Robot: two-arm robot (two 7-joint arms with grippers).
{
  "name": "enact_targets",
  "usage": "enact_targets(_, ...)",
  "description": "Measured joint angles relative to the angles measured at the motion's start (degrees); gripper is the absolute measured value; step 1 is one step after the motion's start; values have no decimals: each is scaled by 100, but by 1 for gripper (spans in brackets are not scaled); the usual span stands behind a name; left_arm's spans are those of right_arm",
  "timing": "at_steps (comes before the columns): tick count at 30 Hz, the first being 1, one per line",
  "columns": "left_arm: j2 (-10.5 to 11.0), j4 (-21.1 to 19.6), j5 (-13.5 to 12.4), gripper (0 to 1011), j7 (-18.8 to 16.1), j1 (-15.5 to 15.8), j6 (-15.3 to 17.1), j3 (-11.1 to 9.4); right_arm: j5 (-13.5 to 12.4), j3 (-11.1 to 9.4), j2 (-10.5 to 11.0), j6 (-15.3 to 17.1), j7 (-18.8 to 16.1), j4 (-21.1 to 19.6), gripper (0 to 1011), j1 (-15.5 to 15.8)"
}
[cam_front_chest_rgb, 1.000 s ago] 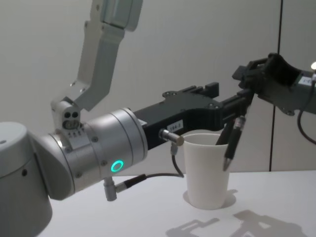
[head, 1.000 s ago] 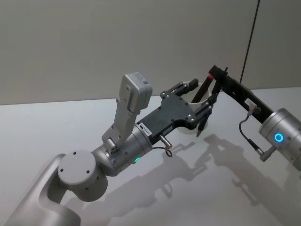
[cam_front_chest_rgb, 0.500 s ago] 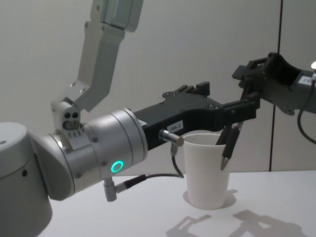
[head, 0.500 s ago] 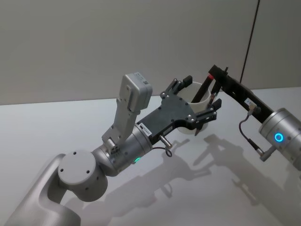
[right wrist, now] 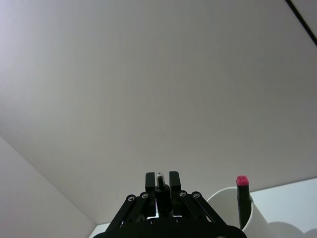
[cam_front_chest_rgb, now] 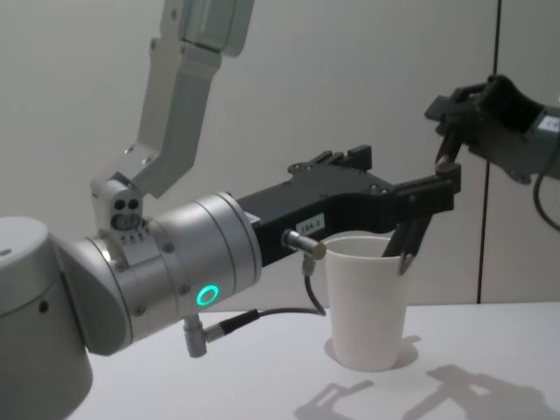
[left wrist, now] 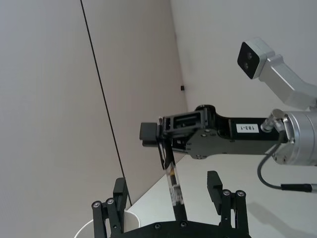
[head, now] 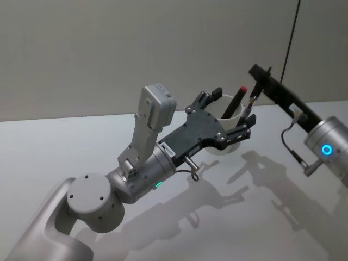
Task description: Place the pen into the pen holder.
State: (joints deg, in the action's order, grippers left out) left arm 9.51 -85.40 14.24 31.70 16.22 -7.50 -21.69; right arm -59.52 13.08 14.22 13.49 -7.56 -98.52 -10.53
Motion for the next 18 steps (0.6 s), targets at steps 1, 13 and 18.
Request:
enact_targets(1, 0, 0, 0, 1001, 0, 0, 0, 0, -3, -4, 0, -14, -3, 13, 168, -10)
enact_targets(13, 0, 0, 0, 1001, 0, 0, 0, 0, -4, -72, -42, -158, -102, 294, 168, -348)
enact_targets(18, 0, 0, 0, 1001, 0, 0, 0, 0, 65, -75, -79, -169, -174, 451, 168, -504)
